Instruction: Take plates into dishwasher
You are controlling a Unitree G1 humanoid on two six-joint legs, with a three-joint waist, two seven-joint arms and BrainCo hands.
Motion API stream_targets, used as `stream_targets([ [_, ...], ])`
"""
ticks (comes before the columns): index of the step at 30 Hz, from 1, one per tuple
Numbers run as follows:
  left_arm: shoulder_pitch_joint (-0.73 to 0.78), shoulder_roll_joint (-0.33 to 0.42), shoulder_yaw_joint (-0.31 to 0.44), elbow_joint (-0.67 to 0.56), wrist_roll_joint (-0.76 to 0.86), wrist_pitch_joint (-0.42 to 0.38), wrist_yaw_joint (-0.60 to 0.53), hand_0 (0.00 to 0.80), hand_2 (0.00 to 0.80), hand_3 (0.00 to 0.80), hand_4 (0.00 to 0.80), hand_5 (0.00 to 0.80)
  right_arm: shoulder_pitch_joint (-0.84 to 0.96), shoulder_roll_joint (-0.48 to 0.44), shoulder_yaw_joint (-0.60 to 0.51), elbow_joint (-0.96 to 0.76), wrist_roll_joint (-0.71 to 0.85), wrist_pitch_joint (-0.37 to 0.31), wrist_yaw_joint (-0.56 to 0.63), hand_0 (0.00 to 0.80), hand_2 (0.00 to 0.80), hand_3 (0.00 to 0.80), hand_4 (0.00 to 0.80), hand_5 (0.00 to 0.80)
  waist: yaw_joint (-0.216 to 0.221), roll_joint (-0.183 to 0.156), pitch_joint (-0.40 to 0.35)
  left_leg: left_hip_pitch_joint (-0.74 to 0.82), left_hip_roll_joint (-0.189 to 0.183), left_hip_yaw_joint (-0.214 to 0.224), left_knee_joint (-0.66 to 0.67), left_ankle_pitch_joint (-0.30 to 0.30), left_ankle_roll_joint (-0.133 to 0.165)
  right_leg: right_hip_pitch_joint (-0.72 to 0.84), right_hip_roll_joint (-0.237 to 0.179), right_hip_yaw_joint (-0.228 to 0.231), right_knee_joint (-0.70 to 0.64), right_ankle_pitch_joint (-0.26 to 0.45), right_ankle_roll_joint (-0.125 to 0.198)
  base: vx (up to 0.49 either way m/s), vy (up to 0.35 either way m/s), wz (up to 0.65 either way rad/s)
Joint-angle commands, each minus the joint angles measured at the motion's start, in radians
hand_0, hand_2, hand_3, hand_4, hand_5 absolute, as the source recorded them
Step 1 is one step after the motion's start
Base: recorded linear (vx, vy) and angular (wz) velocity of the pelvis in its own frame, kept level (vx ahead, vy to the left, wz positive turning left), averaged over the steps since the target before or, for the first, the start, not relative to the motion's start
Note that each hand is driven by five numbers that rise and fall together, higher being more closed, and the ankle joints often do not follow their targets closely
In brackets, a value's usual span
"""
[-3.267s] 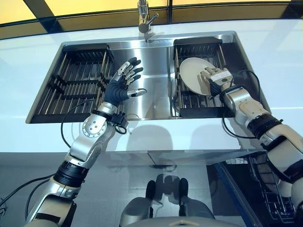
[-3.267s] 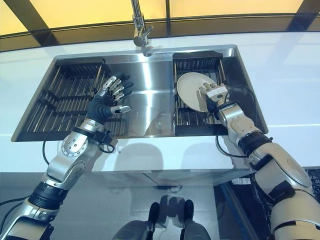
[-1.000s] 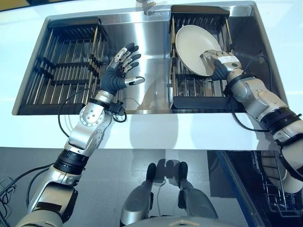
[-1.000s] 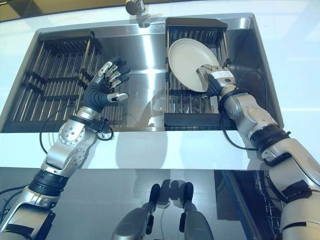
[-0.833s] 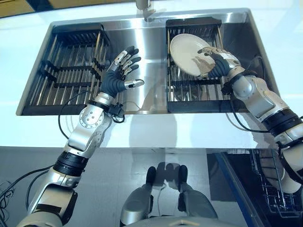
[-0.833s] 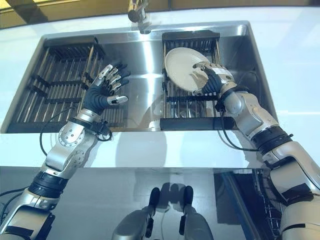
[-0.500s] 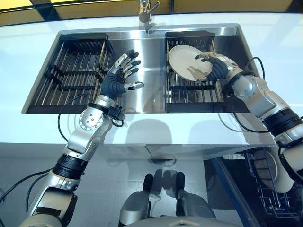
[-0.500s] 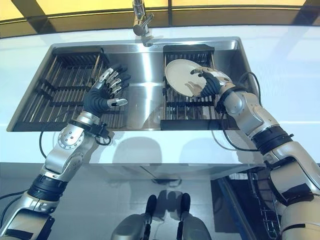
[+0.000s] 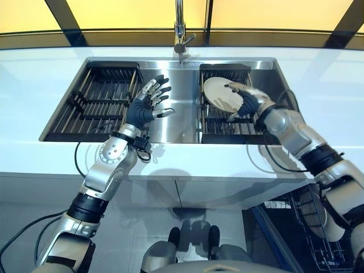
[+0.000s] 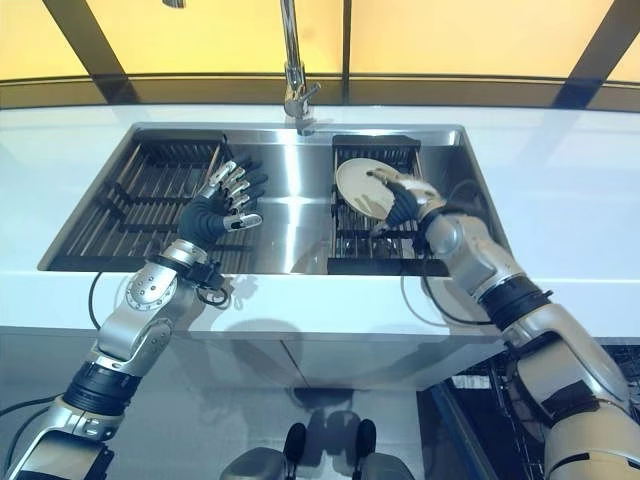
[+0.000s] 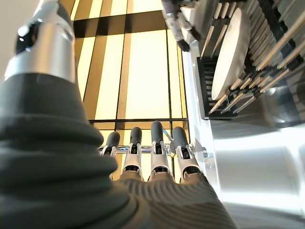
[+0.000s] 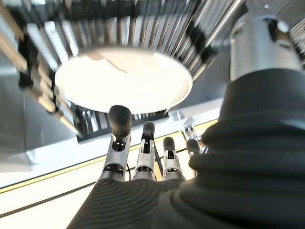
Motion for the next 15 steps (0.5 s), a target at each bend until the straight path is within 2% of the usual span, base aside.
stream_targets([
  [1,0.022,-0.031,0.006,-0.049,0.047,-0.019,0.005,0.000,0.000,0.000,0.000,0.000,-0.034,-0.016,0.017,0.010,-0.039,0.002,0.007,0.000,0.000,0.000,0.000,0.000,0.014,-0.003,-0.090,0.005,-0.054,0.002,0.000,-0.089,0.053,0.066,0.017,0.039,0.005,-0.105,0.037,0.032,0.024,0.00],
  [8,0.045,-0.039,0.013,-0.056,0.048,-0.008,0.003,0.000,0.000,0.000,0.000,0.000,-0.015,0.000,0.052,0.036,-0.060,0.021,0.040,0.000,0.000,0.000,0.000,0.000,0.017,0.002,-0.093,0.018,-0.054,-0.006,0.000,-0.087,0.054,0.084,0.011,0.034,0.005,-0.105,0.039,0.030,0.021,0.00],
  [15,0.061,-0.052,0.009,-0.064,0.052,0.013,-0.005,0.000,0.000,0.000,0.000,0.000,-0.003,0.028,0.035,0.098,-0.059,0.080,-0.043,0.000,0.000,0.000,0.000,0.000,0.024,0.011,-0.092,0.033,-0.054,-0.016,0.000,-0.084,0.055,0.100,0.004,0.029,0.005,-0.101,0.041,0.036,0.020,0.01],
])
